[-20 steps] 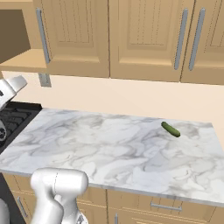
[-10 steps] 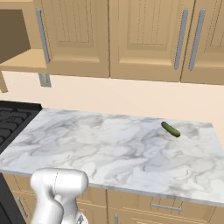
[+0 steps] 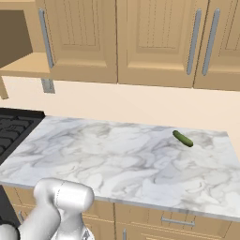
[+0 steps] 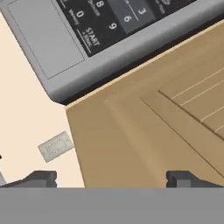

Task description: Close all open cabinet doors.

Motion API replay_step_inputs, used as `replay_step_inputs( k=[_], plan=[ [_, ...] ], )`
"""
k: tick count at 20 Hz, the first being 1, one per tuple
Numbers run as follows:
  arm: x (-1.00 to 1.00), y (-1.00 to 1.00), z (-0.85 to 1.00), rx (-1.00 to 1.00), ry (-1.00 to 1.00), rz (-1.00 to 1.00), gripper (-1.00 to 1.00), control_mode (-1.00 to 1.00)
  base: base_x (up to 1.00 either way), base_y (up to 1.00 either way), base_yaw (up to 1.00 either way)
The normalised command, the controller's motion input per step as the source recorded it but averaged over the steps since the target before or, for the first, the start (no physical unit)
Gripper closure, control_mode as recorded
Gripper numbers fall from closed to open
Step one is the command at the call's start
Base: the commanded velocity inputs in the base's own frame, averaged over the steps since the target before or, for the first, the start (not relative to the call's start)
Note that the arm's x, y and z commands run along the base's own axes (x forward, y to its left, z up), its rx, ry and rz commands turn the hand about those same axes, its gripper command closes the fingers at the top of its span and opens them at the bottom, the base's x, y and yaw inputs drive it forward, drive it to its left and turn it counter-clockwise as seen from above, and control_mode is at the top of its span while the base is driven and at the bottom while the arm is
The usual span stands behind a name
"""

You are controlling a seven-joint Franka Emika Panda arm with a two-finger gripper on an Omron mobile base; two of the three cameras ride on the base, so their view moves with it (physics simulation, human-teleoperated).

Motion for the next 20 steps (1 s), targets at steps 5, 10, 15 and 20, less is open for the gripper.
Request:
replay_step_inputs(
  k=[5,10,15,20],
  plan=[
    [0.92,0.28,0.00,-0.14,0.00,-0.09,-1.00,-1.00,0.00,0.00,0.00],
    [0.71,-0.15,-0.05,-0.07,-0.04,-0.02,-1.00,-1.00,0.00,0.00,0.00],
    [0.77,-0.30,-0.15,0.00,-0.02,0.00,-1.00,-1.00,0.00,0.00,0.00],
    [0.98,-0.21,-0.12,0.00,0.00,0.02,-1.00,-1.00,0.00,0.00,0.00]
  ],
)
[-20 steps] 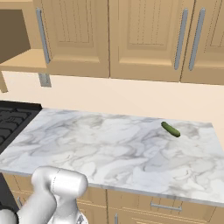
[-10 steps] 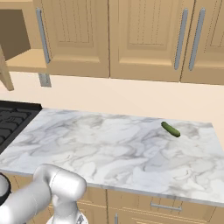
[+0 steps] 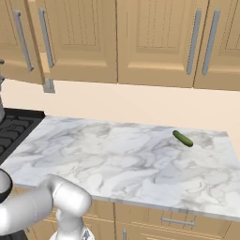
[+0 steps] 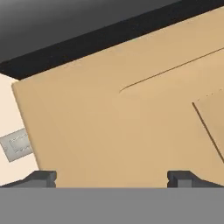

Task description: Close all open cabinet doors.

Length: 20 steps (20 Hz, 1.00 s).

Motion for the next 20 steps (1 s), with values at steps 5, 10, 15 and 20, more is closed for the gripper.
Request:
replay_step_inputs(
  k=[5,10,15,20],
  plan=[
    [0.94,-0.23,0.00,0.00,0.00,0.01,-1.00,-1.00,0.00,0.00,0.00],
    [0.27,-0.11,-0.05,0.00,-0.02,0.00,-1.00,-1.00,0.00,0.00,0.00],
    [-0.97,0.02,-0.18,0.01,-0.11,0.00,-1.00,-1.00,0.00,0.00,0.00],
    [-0.96,-0.10,0.09,0.21,-0.08,-0.02,-1.00,-1.00,0.00,0.00,0.00]
  ],
)
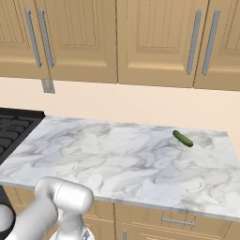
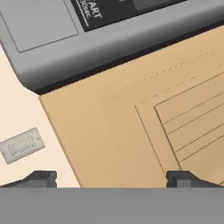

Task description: Close all open cabinet doors.

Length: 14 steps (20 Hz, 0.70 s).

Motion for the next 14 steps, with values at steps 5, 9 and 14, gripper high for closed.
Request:
replay_step_inputs(
  k=[5,9,14],
  plan=[
    [-0.84,-0.43,0.28,0.41,0.00,-0.06,-1.00,-1.00,0.00,0.00,0.00],
    [-0.98,-0.82,0.02,0.44,0.00,-0.08,-1.00,-1.00,0.00,0.00,0.00],
    [-0.95,-1.00,-0.03,0.44,0.00,-0.01,-1.00,-1.00,0.00,0.00,0.00]
  ],
)
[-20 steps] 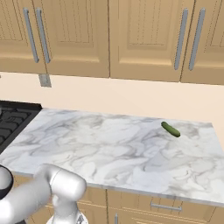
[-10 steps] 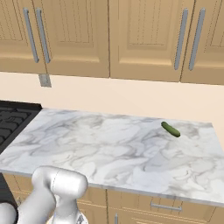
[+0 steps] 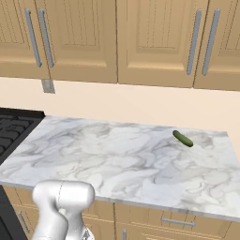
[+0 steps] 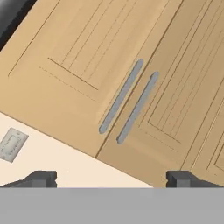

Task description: Close all open cabinet doors.

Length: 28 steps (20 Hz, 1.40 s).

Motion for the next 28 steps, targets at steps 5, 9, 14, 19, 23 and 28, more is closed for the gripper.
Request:
replay_step_inputs(
  k=[5,9,14,19,23,28],
  plan=[
    [-0.37,-0.68,-0.23,0.21,0.00,0.00,-1.00,-1.00,0.00,0.00,0.00],
    [-0.12,-0.07,-0.09,0.00,-0.01,0.00,-1.00,-1.00,0.00,0.00,0.00],
    [0.00,0.00,0.00,0.00,0.00,0.00,-1.00,-1.00,0.00,0.00,0.00],
    [0.00,0.03,-0.07,0.00,0.02,0.00,-1.00,-1.00,0.00,0.00,0.00],
    [-0.23,0.01,-0.21,0.00,0.01,0.00,-1.00,1.00,-0.16,0.00,0.00],
    [0.00,0.00,0.00,0.00,0.00,0.00,-1.00,1.00,-0.96,0.02,-0.05]
  ],
)
